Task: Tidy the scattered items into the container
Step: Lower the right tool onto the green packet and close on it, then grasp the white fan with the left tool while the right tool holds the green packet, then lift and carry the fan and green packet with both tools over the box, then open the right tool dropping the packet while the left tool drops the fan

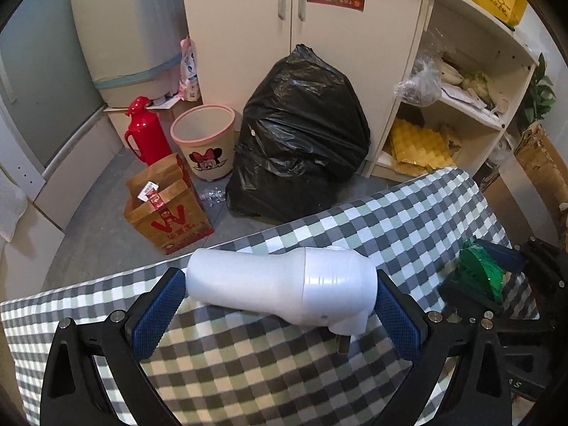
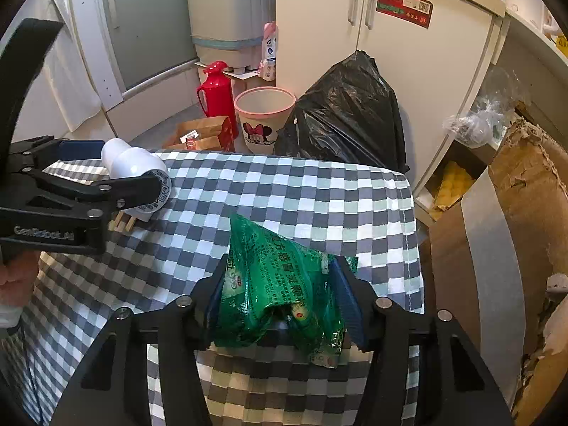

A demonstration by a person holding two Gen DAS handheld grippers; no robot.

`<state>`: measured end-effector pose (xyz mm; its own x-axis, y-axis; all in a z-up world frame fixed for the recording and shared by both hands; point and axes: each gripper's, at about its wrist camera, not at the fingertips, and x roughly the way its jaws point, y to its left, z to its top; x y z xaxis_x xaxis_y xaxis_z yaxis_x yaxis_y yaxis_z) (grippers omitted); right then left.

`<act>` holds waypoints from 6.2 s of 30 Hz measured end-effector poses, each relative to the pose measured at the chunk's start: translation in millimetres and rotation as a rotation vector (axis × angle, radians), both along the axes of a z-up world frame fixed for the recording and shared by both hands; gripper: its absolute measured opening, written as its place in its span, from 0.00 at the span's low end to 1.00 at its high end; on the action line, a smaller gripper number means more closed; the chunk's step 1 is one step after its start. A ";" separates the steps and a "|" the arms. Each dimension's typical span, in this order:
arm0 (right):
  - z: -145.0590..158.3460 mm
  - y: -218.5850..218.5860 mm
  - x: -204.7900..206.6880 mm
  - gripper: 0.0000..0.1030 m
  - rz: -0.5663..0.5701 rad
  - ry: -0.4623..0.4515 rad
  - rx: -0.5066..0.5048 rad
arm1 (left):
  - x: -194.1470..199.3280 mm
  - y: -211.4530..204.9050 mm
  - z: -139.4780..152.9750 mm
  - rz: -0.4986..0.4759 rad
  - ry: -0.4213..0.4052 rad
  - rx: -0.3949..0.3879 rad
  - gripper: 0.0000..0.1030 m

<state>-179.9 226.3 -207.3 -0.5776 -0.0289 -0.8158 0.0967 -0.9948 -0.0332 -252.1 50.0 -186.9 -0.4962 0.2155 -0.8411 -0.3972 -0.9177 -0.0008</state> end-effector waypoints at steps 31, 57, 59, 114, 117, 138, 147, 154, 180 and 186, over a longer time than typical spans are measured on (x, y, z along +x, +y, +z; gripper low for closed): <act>5.5 -0.5 7.6 0.33 -0.010 0.011 -0.008 | 20.9 -12.6 21.7 0.053 0.087 0.035 0.99; 111.1 -30.3 104.6 0.32 0.054 0.228 -0.068 | 142.0 -50.9 128.3 0.210 0.314 0.082 0.99; 118.9 -32.6 113.3 0.32 0.059 0.245 -0.072 | 153.2 -53.6 136.6 0.221 0.337 0.085 0.99; 216.0 36.5 217.9 0.32 -0.069 0.468 -0.008 | 231.0 15.9 214.3 0.117 0.500 0.213 0.99; 217.5 48.6 220.0 0.32 -0.099 0.470 -0.003 | 228.1 28.0 214.3 0.090 0.496 0.217 0.99; 220.9 127.0 234.6 0.32 -0.269 0.452 0.039 | 211.3 121.6 210.1 -0.089 0.451 0.264 0.99; 213.3 153.3 228.6 0.32 -0.291 0.420 0.036 | 204.3 154.1 203.6 -0.127 0.431 0.259 0.99; 196.5 176.1 216.8 0.32 -0.307 0.372 0.011 | 196.9 183.1 187.7 -0.167 0.386 0.238 0.99; 115.2 237.5 154.5 0.33 -0.312 0.155 -0.049 | 141.9 283.5 117.6 -0.292 0.206 0.127 0.99; 95.0 244.7 146.3 0.33 -0.308 0.097 -0.058 | 134.7 301.7 103.8 -0.328 0.170 0.100 0.99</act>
